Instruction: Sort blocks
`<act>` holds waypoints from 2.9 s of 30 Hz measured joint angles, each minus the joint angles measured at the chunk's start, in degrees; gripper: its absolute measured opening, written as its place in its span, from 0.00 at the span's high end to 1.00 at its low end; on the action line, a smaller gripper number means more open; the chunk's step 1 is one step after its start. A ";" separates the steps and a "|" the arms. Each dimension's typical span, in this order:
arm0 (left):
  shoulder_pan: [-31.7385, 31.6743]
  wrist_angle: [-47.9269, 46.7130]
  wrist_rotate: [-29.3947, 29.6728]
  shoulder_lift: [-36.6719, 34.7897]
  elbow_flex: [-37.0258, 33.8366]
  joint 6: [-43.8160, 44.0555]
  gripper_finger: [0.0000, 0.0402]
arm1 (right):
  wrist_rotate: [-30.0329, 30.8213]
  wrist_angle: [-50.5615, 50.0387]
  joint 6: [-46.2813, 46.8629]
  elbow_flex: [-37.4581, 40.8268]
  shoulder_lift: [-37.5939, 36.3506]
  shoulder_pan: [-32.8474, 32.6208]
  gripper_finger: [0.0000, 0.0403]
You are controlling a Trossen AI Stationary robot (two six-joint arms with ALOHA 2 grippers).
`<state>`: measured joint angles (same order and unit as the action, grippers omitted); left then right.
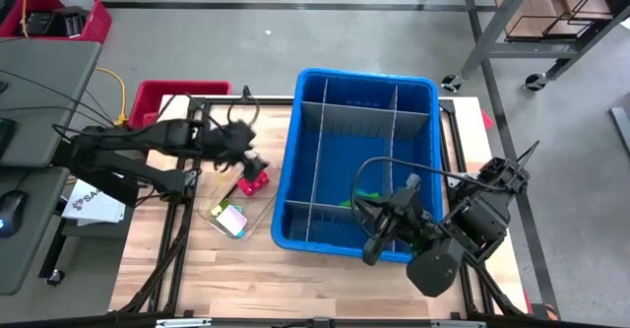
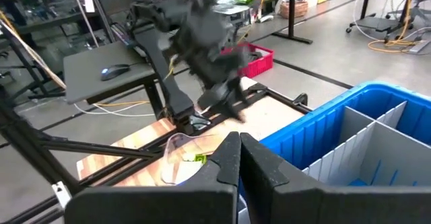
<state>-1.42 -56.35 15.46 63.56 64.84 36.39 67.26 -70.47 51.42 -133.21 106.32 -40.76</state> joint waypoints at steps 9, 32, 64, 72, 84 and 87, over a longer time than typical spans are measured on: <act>-0.95 -3.95 -7.47 3.37 -17.40 0.72 0.08 | -1.82 -0.04 0.16 0.00 0.00 1.82 1.00; -3.83 9.50 -0.43 24.31 -19.96 -15.43 0.08 | -4.04 1.78 3.83 0.00 0.00 4.80 1.00; -1.82 2.40 -0.10 22.88 -15.14 -14.13 0.38 | -5.04 -1.38 3.59 0.00 0.00 5.54 1.00; -2.00 -10.15 5.91 13.78 -4.70 -13.72 0.81 | -5.11 -1.39 3.61 0.00 0.00 5.54 1.00; -1.03 23.94 1.49 11.17 10.56 -9.07 0.92 | -5.20 -1.36 3.61 0.00 0.00 5.41 1.00; -0.49 24.67 -0.83 14.96 13.53 -14.48 0.92 | -5.36 -1.32 3.62 0.00 0.00 5.41 1.00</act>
<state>-1.91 -31.68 14.63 78.52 78.38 21.91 61.90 -71.79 55.04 -133.21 106.32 -35.35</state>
